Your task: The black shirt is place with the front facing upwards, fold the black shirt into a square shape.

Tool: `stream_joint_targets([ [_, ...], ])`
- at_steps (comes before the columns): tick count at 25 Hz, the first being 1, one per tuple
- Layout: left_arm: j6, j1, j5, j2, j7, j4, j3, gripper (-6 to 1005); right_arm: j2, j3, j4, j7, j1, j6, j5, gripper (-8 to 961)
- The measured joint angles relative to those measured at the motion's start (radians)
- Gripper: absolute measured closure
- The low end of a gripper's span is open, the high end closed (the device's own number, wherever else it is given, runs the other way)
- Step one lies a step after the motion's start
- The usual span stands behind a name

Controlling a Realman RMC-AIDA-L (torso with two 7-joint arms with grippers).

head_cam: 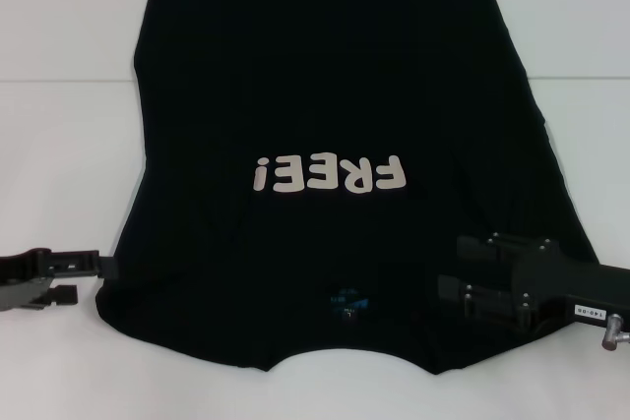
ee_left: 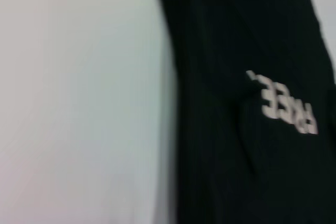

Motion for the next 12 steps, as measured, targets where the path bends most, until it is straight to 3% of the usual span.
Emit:
stream_joint_targets([
  [12, -0.06, -0.04, 0.048, -0.017, -0.01, -0.038, 0.043, 95, -0.002, 0.001, -0.005, 0.003, -0.001, -0.007, -0.001, 268],
])
